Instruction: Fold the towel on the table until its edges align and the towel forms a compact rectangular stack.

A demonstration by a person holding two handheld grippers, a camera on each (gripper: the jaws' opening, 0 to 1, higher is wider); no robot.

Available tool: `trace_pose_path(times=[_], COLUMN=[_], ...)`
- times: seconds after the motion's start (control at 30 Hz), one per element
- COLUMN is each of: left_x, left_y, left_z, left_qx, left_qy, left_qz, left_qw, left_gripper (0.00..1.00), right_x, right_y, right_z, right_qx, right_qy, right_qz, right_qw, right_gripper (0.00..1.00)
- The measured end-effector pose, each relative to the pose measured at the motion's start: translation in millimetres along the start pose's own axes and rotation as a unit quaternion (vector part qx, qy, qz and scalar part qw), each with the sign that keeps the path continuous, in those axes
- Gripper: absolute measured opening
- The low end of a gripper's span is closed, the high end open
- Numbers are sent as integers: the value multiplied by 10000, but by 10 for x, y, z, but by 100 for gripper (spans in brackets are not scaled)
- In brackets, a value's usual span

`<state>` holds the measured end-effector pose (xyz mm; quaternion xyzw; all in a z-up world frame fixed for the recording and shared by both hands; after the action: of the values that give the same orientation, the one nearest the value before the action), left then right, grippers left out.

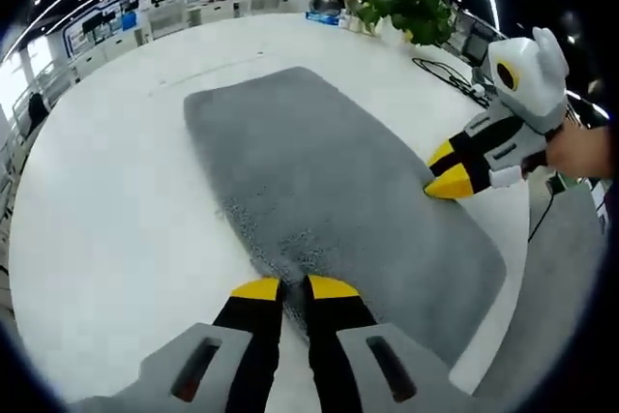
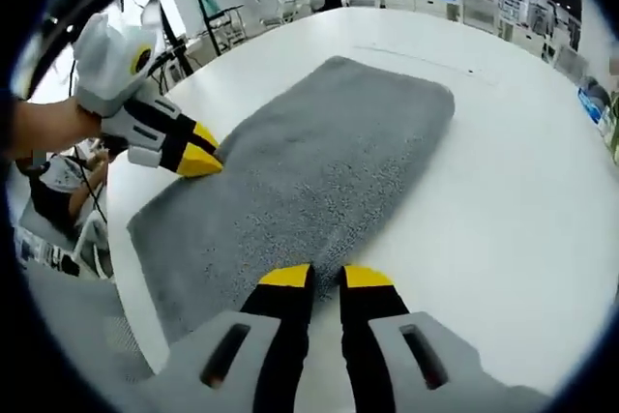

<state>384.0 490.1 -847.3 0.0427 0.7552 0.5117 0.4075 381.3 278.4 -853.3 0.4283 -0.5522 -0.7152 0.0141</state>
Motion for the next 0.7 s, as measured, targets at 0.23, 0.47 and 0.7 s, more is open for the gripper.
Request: trace_pose_path(times=[0.23, 0.47, 0.7], left_x=[-53, -145, -262], left_y=[-77, -202, -309], left_z=[-109, -275, -440], left_qx=[103, 216, 323], left_qy=[85, 113, 123], left_qz=[-50, -126, -125], left_qw=[9999, 9996, 9993], left_gripper=[8, 8, 8], right_x=[74, 198, 277], right_y=[63, 183, 248], right_z=[-140, -270, -474], right_qx=[101, 256, 365], right_qy=[228, 300, 584], right_qz=[74, 53, 89], right_qw=[9997, 9992, 9976], right_gripper=[8, 8, 8])
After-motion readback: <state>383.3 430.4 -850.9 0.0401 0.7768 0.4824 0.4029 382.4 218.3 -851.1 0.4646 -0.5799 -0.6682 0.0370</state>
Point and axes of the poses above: the point that each gripper's makers call its tool centre point, and the gripper's own axes: y roughly backward along the fingers, z roughly to its left, x roughly out of its underside, the point moved 8 cm from there along y, roughly backward along the fingers, and after that the axes turned 8 degrees about x, right-handed, at the moved point
